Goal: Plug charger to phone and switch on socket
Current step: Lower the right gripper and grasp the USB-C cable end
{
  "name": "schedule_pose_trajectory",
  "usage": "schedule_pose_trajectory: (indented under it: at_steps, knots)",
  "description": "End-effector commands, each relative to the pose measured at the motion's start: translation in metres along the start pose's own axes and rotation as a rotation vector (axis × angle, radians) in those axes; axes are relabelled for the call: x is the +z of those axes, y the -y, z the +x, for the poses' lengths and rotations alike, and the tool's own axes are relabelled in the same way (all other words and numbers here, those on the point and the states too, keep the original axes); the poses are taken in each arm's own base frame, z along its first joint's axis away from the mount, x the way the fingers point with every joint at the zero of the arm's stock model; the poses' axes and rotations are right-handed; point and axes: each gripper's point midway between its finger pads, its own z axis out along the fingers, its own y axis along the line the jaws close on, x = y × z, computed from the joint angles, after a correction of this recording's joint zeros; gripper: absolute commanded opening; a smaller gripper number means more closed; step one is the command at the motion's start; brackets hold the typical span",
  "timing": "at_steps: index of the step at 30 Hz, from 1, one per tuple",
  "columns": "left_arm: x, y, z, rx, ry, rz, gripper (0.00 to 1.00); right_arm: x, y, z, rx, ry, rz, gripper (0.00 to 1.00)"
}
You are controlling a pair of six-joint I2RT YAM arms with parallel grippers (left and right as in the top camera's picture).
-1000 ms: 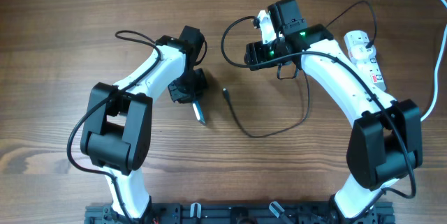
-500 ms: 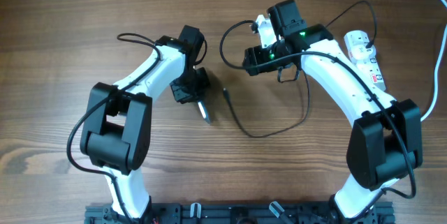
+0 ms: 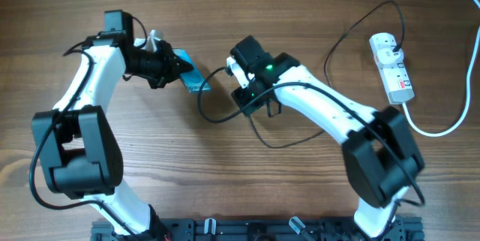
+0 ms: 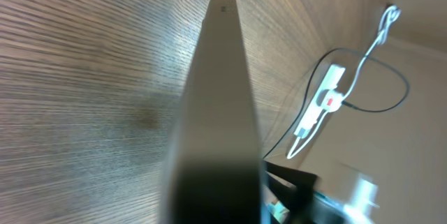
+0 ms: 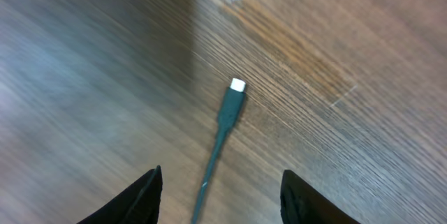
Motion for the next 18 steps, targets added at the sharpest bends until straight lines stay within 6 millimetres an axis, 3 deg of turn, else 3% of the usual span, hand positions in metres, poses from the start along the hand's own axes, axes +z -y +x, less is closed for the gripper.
schedule_pose_trajectory:
  at_steps: [1, 4, 7, 8, 12, 15, 18]
  knots:
    - [-0.011, 0.013, 0.002, 0.040, -0.004, 0.073, 0.04, 0.035, 0.012, 0.020, -0.014, -0.094, 0.058, 0.53]
    - [-0.011, 0.013, 0.003, 0.043, -0.006, 0.067, 0.04, 0.059, 0.015, 0.037, 0.025, -0.171, 0.062, 0.51]
    - [-0.010, 0.009, 0.002, 0.038, 0.003, 0.043, 0.04, 0.065, 0.018, 0.047, 0.051, -0.211, 0.082, 0.51]
    - [-0.010, 0.008, 0.002, 0.035, 0.001, 0.042, 0.04, 0.064, 0.027, 0.050, 0.048, -0.221, 0.128, 0.51]
    - [-0.010, 0.007, 0.005, 0.052, -0.007, 0.038, 0.04, 0.045, 0.089, 0.064, 0.084, -0.271, 0.441, 0.52]
    - [-0.010, 0.006, 0.006, 0.042, -0.014, 0.035, 0.04, 0.045, 0.103, 0.071, 0.162, -0.289, 0.393, 0.57]
    - [-0.010, 0.006, 0.006, 0.043, -0.014, 0.035, 0.04, 0.052, 0.094, 0.068, 0.230, -0.272, 0.224, 0.69]
